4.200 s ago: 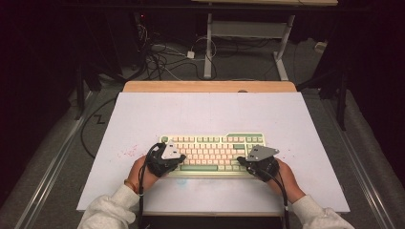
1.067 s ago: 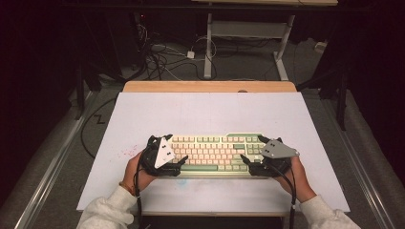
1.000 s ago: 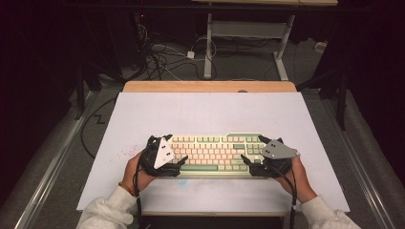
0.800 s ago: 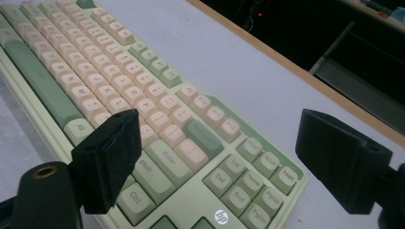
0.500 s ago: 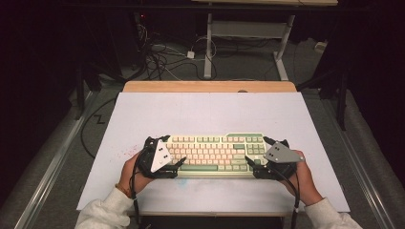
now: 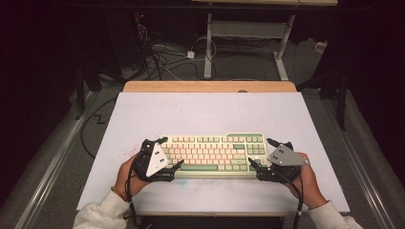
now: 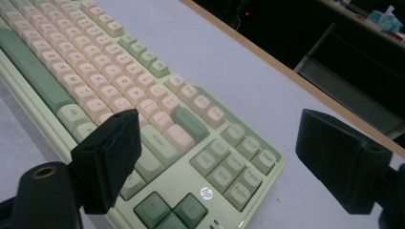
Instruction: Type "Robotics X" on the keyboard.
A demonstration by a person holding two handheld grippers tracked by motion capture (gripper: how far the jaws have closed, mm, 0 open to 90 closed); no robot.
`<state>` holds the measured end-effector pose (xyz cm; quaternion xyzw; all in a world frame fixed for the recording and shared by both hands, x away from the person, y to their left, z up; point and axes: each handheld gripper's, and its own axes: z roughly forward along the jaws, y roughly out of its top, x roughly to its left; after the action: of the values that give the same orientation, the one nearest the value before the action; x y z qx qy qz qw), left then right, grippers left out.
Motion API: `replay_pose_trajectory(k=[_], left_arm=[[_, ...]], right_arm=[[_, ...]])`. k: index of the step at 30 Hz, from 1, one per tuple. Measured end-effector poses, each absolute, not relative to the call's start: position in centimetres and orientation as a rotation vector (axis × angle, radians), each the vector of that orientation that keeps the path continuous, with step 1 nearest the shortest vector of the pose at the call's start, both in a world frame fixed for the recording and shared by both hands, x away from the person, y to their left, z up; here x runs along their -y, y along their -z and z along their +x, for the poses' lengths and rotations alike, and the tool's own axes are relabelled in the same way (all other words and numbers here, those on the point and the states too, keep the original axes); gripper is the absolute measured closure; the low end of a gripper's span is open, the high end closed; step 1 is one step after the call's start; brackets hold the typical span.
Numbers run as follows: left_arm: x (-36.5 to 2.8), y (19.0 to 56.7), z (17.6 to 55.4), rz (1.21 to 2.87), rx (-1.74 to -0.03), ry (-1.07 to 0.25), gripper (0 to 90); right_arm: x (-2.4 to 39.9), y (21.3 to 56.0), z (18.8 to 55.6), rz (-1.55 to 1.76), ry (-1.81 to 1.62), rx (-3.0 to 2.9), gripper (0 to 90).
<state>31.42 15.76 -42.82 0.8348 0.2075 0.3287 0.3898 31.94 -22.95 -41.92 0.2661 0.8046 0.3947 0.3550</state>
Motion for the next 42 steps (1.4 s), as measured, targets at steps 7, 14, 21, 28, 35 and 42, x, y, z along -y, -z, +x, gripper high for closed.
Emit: replay_pose_trajectory(k=[7,14,21,28,35,42], left_arm=[[-16.3,42.9,31.0,2.122,-0.531,-0.837,14.5],[-17.1,43.0,30.4,2.122,-0.539,-0.846,14.5],[-17.8,43.3,29.9,2.125,-0.553,-0.85,14.5],[-18.4,43.5,29.5,2.132,-0.554,-0.854,14.4],[-18.9,44.1,29.2,2.147,-0.559,-0.853,14.4],[-19.6,44.8,28.9,2.148,-0.578,-0.842,14.4]], right_arm=[[23.5,41.9,31.4,0.695,-1.02,-2.071,16.3],[24.1,41.8,30.9,0.703,-1.028,-2.058,16.3],[24.9,41.8,30.4,0.715,-1.035,-2.042,16.3],[25.9,41.9,29.8,0.719,-1.047,-2.029,16.4],[26.8,42.1,29.4,0.735,-1.062,-2.003,16.4],[27.9,42.6,29.1,0.757,-1.076,-1.987,16.1]])
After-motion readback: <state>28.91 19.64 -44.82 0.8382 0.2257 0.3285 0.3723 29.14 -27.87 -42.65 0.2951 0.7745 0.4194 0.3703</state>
